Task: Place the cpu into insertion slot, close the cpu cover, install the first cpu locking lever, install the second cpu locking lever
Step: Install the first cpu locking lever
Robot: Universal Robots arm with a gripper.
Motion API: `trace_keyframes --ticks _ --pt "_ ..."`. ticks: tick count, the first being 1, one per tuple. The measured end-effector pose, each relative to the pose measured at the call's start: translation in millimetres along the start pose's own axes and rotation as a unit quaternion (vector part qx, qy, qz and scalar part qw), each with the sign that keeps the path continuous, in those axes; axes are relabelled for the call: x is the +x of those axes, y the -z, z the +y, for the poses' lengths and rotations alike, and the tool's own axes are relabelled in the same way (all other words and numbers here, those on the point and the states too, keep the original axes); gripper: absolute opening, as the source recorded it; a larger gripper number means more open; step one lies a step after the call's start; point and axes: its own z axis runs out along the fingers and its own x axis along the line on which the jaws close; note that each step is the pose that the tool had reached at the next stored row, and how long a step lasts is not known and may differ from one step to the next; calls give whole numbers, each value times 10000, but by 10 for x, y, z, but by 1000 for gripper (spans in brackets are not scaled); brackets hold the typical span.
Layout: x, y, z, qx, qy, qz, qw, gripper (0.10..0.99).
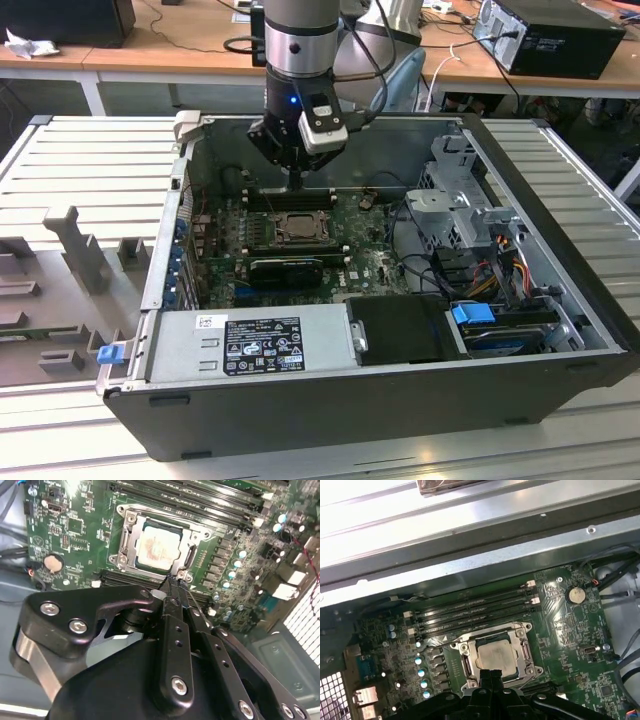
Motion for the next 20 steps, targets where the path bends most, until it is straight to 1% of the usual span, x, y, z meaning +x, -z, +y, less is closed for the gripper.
trace_keyframes --ticks 1,3,4,5,7,9,11,13,14,15,16,17,19,20 --pt "0 0 0 0 55 2 10000 106" --pt "0 0 0 2 308 13 9995 106" --pt "0 0 0 2 387 16 9993 106" --pt "0 0 0 3 483 20 9988 106" --pt "0 0 0 4 591 25 9982 106" --pt "0 0 0 5 738 31 9973 106" --pt "0 0 0 6 904 37 9959 106" --pt "0 0 0 7 1097 45 9940 106" --pt "0 -1 0 8 1260 52 9920 106" --pt "0 -1 0 9 1364 56 9906 106" --pt "0 -1 0 9 1432 59 9897 106" --pt "0 -1 0 9 1517 63 9884 106" --pt "3 -1 -1 11 1622 67 9867 106" --pt "12 -2 -3 10 1645 67 9864 106"
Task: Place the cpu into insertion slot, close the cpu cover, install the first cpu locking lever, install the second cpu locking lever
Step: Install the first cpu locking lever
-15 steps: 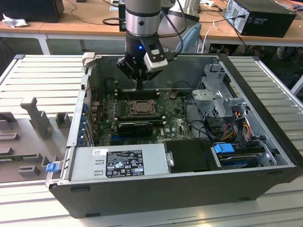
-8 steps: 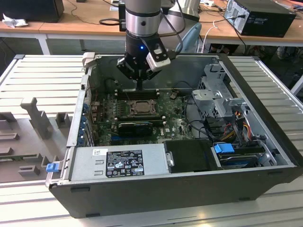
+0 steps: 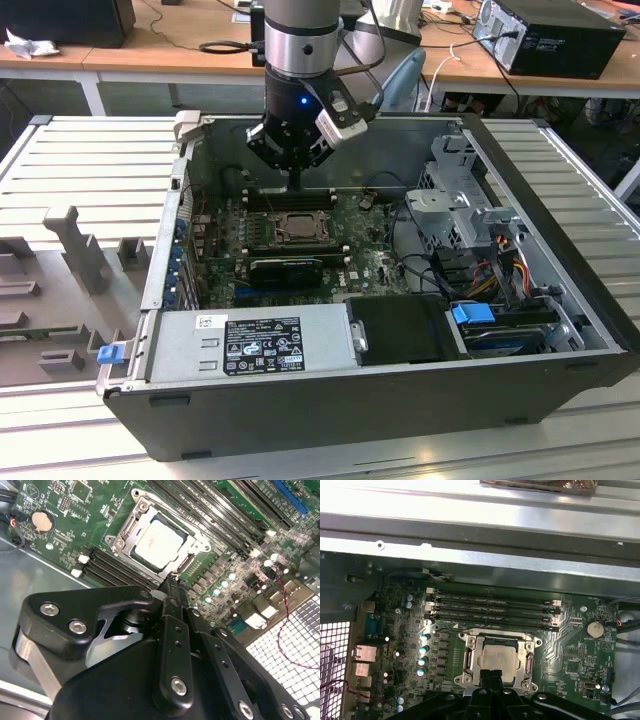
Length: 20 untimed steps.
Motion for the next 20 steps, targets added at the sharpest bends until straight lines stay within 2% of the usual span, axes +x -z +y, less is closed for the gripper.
trace_keyframes --ticks 6,10,13,15,17,19,20 --pt "38 0 3 1 25 2 10000 106" --pt "93 0 8 1 31 0 10000 106" --pt "207 -6 19 5 34 -37 10000 106" --pt "326 -20 29 10 36 -100 9999 106" --pt "393 -36 36 10 36 -113 9999 106" --pt "505 -65 51 11 36 -114 9999 106" --pt "529 -72 61 11 36 -114 9999 106"
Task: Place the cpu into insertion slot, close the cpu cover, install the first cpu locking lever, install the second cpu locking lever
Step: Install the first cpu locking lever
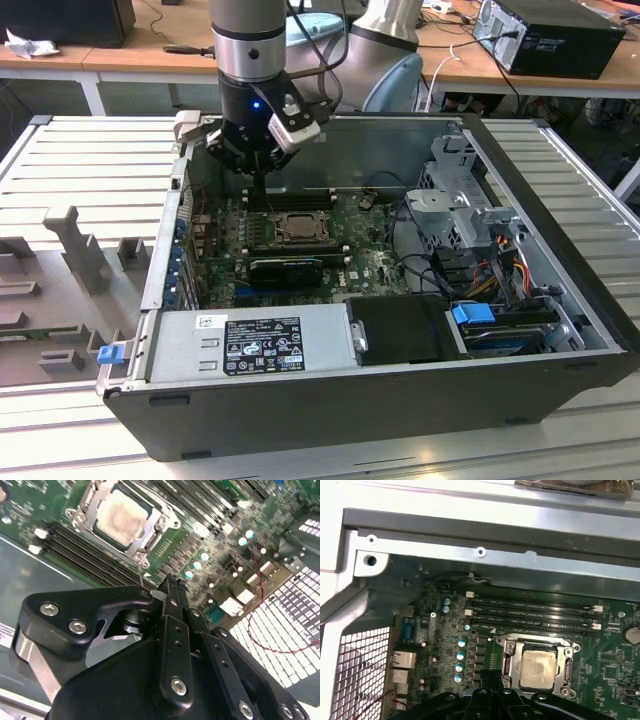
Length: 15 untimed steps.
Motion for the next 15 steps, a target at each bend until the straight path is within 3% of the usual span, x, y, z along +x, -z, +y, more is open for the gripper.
trace_keyframes --ticks 8,9,12,15 --pt "106 -77 67 0 0 1 10000 106" --pt "99 -116 146 0 0 1 10000 106" --pt "87 -167 277 -4 0 0 10000 106" --pt "66 -173 276 -4 1 1 10000 106"
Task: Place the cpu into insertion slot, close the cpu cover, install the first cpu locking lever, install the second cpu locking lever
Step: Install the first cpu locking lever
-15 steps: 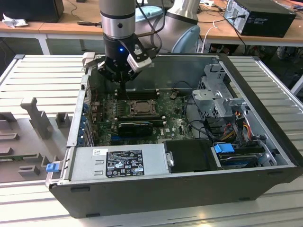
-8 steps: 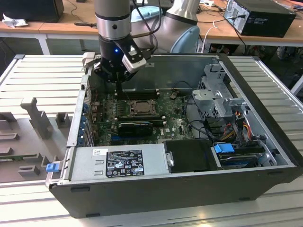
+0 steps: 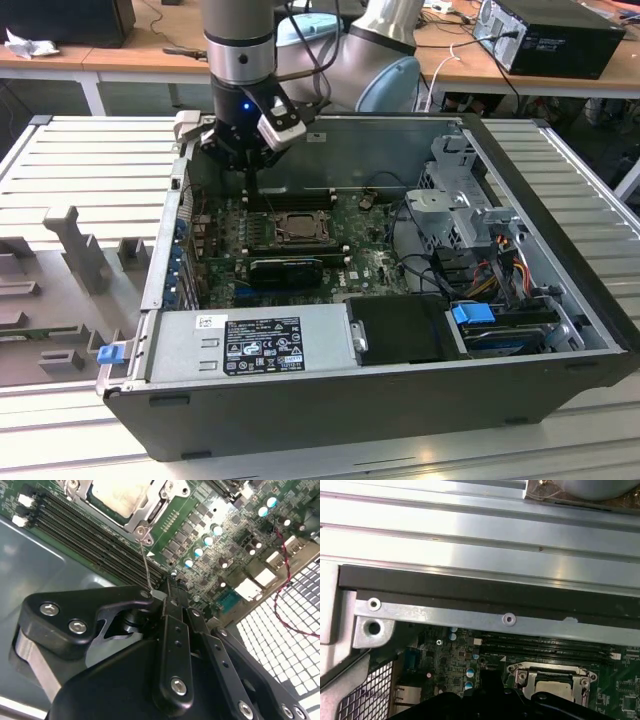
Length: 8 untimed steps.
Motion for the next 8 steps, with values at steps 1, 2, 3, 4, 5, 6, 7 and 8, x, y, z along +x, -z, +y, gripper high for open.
trace_keyframes --ticks 1,2,3,4,5,6,7,8 --pt "-20 -1 1 0 -1 4 10000 106" --pt "-33 -2 3 -1 -1 7 10000 106" --pt "-45 -3 3 -1 -1 9 10000 106" --pt "-56 -3 1 -1 -1 12 10000 106" --pt "-62 -3 1 -1 -1 13 10000 106" --pt "-77 -4 -1 -2 -2 17 10000 106" --pt "-86 -4 -2 -2 -2 18 10000 106" --pt "-94 -4 -3 -2 -1 19 10000 106"
